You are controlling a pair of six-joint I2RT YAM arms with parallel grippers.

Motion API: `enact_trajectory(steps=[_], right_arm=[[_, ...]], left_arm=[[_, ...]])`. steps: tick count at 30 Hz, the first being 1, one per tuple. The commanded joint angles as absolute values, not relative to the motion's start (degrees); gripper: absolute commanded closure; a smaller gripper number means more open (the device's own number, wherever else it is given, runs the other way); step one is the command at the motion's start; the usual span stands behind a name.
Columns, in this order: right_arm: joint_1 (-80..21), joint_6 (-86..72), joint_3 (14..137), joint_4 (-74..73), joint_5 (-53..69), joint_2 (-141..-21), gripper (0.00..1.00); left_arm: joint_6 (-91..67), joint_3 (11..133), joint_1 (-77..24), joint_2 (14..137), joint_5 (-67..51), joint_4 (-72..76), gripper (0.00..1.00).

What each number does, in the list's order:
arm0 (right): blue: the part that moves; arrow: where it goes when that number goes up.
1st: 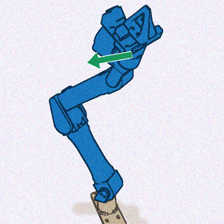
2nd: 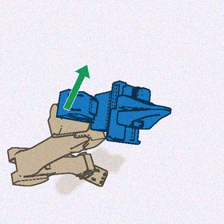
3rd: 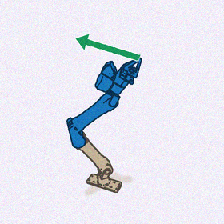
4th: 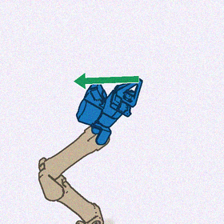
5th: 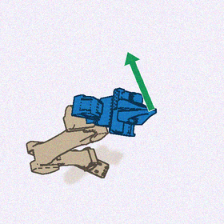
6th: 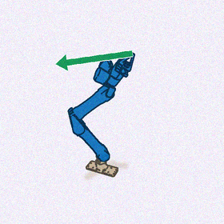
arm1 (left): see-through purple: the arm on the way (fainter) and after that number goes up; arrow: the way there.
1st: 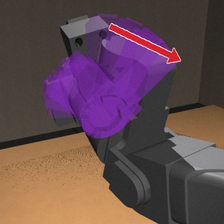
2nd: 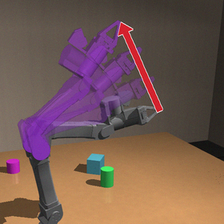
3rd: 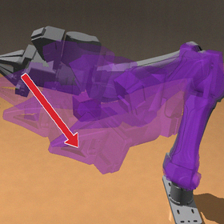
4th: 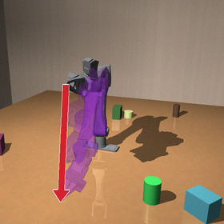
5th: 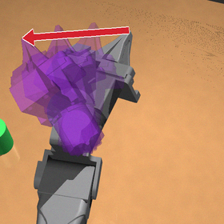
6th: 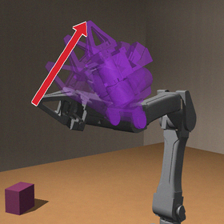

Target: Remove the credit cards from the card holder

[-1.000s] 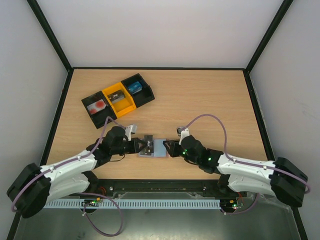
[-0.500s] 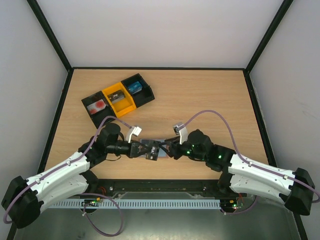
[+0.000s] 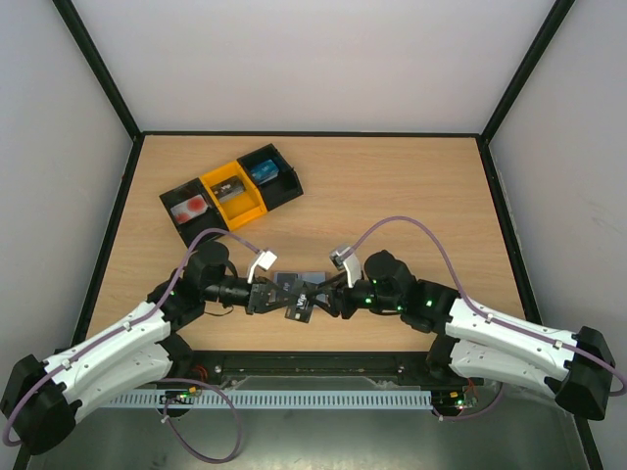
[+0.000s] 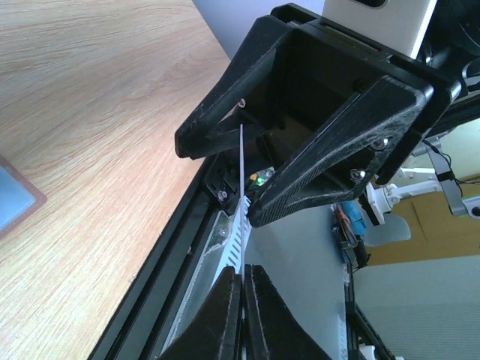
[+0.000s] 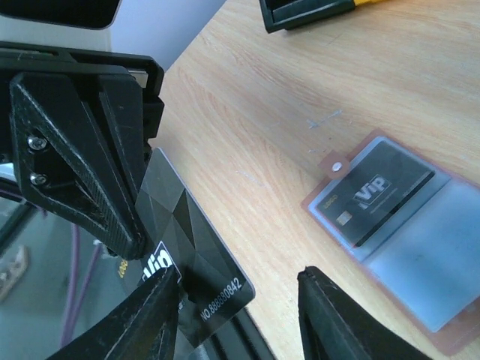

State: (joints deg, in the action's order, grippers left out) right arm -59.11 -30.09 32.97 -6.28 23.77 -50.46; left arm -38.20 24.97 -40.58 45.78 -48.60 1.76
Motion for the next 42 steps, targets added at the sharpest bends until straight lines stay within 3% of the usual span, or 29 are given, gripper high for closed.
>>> enact_trajectory(steps=[1,5,13,18,19,24,27,30,34,42], right_arm=[[-58.48,-29.73,34.43,-4.93,27.88,-49.67,0.61],[-58.0,-30.56,33.25,-2.76,29.05,-48.84,0.74],[-57.37,-33.74,30.86,2.54,33.21,-49.0,0.84],[-57.03,-35.32,29.99,4.9,33.03,-48.89,0.98],[-56.92,-36.02,29.64,5.64,32.58,-48.75,0.98],[-56.85,-41.17,27.11,12.02,31.87,-47.78,0.98],[-56.78,-42.26,27.32,13.05,29.71,-47.59,0.98],[-56.85,-45.38,26.74,16.35,26.86,-47.38,0.98],[-56.78,-50.2,25.04,22.47,23.08,-47.73,0.98],[-56.85,-61.08,21.41,37.37,17.21,-49.85,0.98]], left_arm=[[-38.92,24.38,-40.43,45.07,-51.28,3.96,0.97],[-38.78,24.43,-40.45,44.95,-51.41,3.99,0.97],[-38.88,24.39,-40.69,44.61,-51.48,3.95,0.97],[-38.77,24.64,-40.69,44.28,-50.16,3.18,0.96],[-38.79,24.81,-40.69,44.29,-49.66,2.73,0.93],[-39.82,25.61,-40.67,43.72,-45.2,1.74,0.58],[-42.05,26.03,-40.65,42.61,-41.6,2.45,0.31],[-45.28,25.73,-40.61,40.23,-37.18,4.6,0.16],[-49.15,24.83,-40.61,37.13,-31.23,6.73,0.06],[-57.97,21.11,-40.61,32.08,-24.13,12.64,0.05]])
